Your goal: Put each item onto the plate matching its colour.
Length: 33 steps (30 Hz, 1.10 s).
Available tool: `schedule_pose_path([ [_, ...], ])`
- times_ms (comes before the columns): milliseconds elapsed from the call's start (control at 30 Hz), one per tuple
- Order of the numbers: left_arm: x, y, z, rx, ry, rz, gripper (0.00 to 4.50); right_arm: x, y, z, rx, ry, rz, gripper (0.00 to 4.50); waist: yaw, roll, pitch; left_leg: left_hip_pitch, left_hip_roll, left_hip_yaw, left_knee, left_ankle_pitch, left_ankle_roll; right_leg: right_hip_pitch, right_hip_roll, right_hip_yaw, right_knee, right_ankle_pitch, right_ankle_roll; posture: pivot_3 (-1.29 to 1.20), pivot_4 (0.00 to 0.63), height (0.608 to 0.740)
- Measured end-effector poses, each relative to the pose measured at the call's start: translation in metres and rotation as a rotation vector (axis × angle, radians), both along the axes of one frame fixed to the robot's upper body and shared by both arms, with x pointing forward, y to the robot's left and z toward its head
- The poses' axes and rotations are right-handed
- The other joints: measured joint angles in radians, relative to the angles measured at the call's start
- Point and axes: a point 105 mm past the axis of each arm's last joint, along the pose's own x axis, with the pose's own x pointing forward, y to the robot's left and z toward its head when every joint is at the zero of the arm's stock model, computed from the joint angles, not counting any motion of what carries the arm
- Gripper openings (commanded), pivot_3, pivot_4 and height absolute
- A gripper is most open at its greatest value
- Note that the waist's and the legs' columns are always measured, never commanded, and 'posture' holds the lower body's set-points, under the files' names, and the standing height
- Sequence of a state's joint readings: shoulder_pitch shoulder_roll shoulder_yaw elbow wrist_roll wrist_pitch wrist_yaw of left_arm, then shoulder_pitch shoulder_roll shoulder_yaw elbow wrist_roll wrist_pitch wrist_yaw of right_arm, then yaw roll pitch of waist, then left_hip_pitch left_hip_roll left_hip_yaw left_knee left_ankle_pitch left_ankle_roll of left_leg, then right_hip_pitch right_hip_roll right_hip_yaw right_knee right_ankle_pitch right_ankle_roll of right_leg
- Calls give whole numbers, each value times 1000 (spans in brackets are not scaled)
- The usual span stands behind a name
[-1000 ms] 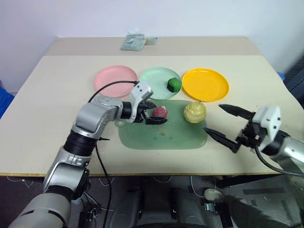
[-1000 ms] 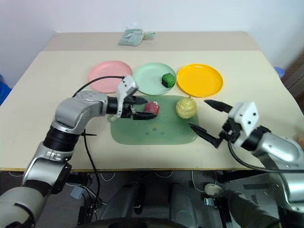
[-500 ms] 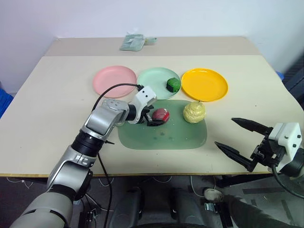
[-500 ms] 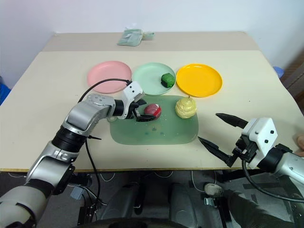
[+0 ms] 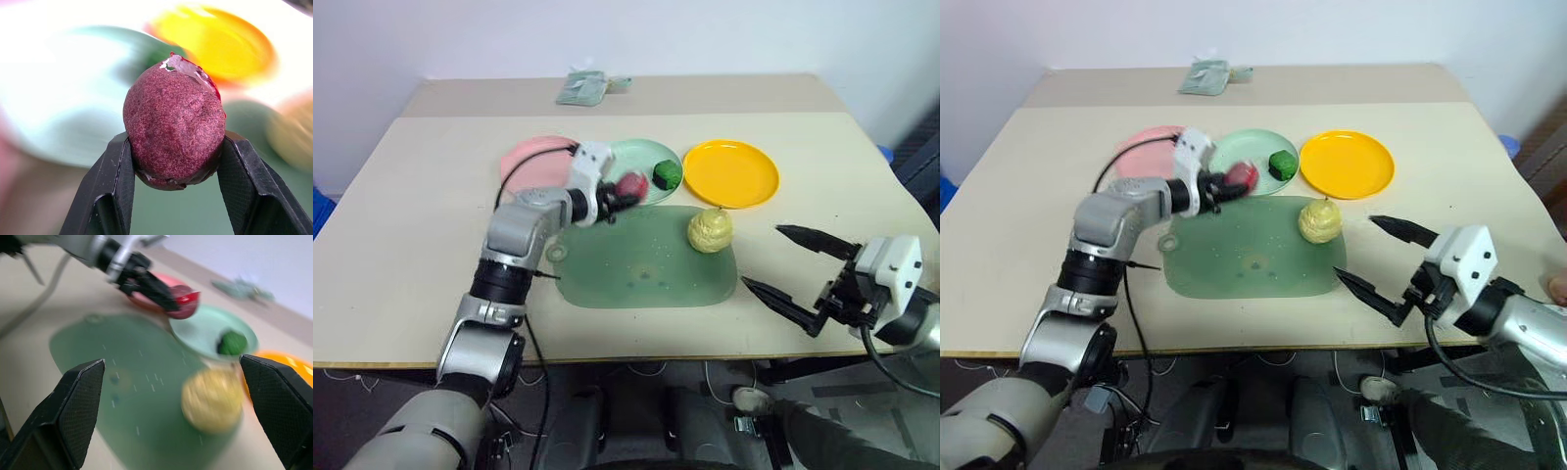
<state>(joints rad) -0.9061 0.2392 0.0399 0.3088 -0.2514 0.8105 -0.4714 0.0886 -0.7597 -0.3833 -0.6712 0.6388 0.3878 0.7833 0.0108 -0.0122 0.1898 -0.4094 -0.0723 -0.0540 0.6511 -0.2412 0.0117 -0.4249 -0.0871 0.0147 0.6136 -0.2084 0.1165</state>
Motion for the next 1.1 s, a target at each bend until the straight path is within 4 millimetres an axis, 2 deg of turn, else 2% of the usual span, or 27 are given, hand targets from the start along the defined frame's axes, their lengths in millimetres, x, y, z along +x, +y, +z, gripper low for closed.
schedule_pose_path([
  [133, 25, 30, 2, -56, 1, 209, 1894, 29, 26, 16, 43, -81, 59, 4500, 2, -1, 0, 0, -1, 0, 0, 0, 0, 0, 0, 0, 1, 0, 0, 0, 150, 740],
  [233, 39, 51, -4, -71, 4, 336, 1894, 45, 44, 17, 52, -95, 99, 4500, 9, -1, 0, -1, -2, -1, -1, 0, -1, -1, -1, -1, 1, 0, 0, 0, 150, 740],
  [433, 53, 77, -11, -89, -1, 485, 1894, 63, 52, 12, 51, -87, 107, 4500, 11, -1, 0, -2, -3, 0, 0, 0, 0, -2, -1, -1, 1, 1, 1, 0, 150, 740],
  [500, 54, 81, -15, -105, 8, 511, 2797, 65, 52, 12, 47, -93, 108, 4500, 8, -1, 0, -2, -3, -1, 0, 0, 0, -2, -1, -1, 1, 1, 1, 0, 150, 740],
  [533, 54, 83, -18, -107, 19, 521, 3108, 65, 51, 12, 47, -92, 110, 4500, 6, -1, 0, -2, -3, -1, 0, 0, 0, -2, -1, -1, 1, 1, 1, 0, 150, 740],
  [600, 54, 85, -21, -110, 24, 535, 4147, 66, 51, 12, 47, -90, 112, 4500, 2, -1, 0, -2, -3, -1, 0, 0, 0, -2, -1, -1, 1, 1, 1, 0, 150, 740],
  [633, 54, 85, -22, -113, 28, 536, 4472, 67, 51, 12, 49, -88, 111, 4500, 2, -1, 0, -2, -3, -1, 0, 0, 0, -2, -1, -1, 2, 1, 1, 0, 150, 740],
  [767, 54, 78, -18, -134, 23, 497, 4472, 68, 51, 12, 55, -82, 108, 4500, 2, -1, 0, -2, -3, -1, 0, 0, 0, -2, -1, -1, 2, 1, 1, 0, 150, 740],
  [867, 46, 65, 3, -154, -57, 377, 4472, 68, 50, 11, 71, -51, 103, 4500, 1, -1, 0, -2, -3, 0, -1, 0, 0, -2, -1, 0, 2, 1, 1, 0, 150, 740],
  [967, 23, 39, 19, -156, -130, 181, 4472, 66, 46, 12, 104, -16, 89, 4500, 0, -1, 0, -2, -2, 0, -1, 0, 0, -2, -1, 1, 2, 1, 1, 0, 150, 740],
  [1100, -16, -8, 18, -144, -115, -133, 4472, 57, 29, 9, 156, 58, 39, 4500, 5, -1, 0, -2, -2, -1, -1, 0, 0, -2, -1, 1, 2, 1, 1, 0, 150, 740],
])
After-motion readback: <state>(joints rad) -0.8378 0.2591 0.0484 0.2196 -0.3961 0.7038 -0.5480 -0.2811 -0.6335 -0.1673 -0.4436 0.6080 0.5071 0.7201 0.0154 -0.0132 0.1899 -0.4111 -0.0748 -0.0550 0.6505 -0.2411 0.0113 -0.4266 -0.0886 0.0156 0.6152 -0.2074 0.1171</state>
